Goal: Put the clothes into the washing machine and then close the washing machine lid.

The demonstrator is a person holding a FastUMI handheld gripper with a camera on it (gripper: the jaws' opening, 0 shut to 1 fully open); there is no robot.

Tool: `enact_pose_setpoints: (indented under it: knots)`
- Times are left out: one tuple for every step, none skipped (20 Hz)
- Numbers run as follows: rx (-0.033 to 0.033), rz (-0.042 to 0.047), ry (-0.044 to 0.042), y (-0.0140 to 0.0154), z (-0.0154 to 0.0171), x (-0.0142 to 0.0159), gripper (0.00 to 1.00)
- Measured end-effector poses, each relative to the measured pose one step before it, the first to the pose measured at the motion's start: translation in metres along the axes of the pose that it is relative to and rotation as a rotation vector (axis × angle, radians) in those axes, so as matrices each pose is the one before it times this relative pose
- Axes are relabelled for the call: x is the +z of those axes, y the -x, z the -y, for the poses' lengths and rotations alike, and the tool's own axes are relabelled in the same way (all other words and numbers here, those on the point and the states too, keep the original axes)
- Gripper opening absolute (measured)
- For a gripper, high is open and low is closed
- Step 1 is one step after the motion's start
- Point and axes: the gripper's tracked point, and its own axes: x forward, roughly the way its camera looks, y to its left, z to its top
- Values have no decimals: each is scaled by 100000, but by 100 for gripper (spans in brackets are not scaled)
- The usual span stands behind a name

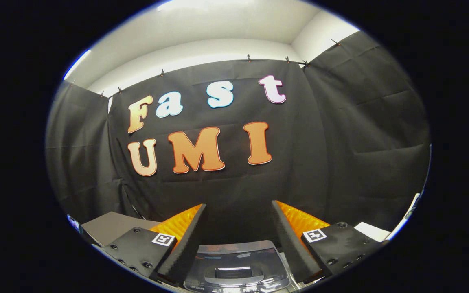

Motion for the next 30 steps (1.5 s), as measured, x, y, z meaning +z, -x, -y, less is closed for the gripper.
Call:
enact_pose_setpoints:
  knots:
    - [61, -112, -615, 100, 78, 39, 99]
    - [-83, -75, -400, 47, 99, -42, 99]
    - [-105, -33, -156, -42, 119, -75, 99]
    - [-4, -18, -35, 26, 48, 130, 99]
    - [147, -33, 13, -85, -9, -7, 99]
    - [156, -24, 84, -12, 55, 7, 99]
    - [-114, -132, 30, -141, -14, -6, 99]
    - [210, -22, 11, -97, -81, 45, 99]
    - [149, -155, -97, -79, -121, -99, 99]
    - [362, -163, -103, -128, -84, -110, 99]
    - [192, -291, -37, -160, -85, -114, 99]
    - [169, -711, -42, -232, -16, -213, 99]
    - [353, -613, -243, -41, -121, -240, 99]
    - [337, -394, -388, -37, -207, -88, 99]
    - [312, -103, -455, 44, -145, -42, 99]
    - [259, 185, -345, -122, -98, 15, 99]
    - [257, 378, -161, -86, -109, 15, 99]
    - [-59, 293, 114, 28, 116, 25, 99]
    - [-534, 85, 99, 6, 232, -39, 99]
    - [-134, 232, -177, 74, 162, 89, 99]
    - [-122, 243, -380, 3, 36, 76, 99]
    - [-74, 266, -311, -12, 35, 161, 99]
    - [-289, 256, -31, -90, 67, 17, 99]
    - [-366, 19, 233, 102, 144, -64, 99]
    - [-216, -252, 278, -75, 84, -182, 99]
    - [-112, -287, 4, -6, 23, -142, 99]
    - [271, -385, -201, -99, -92, -193, 99]
    - [199, -182, -229, 76, -88, -63, 99]
    - [125, -153, -137, -62, -4, -97, 99]
    - [171, -226, -193, 31, -46, -126, 99]
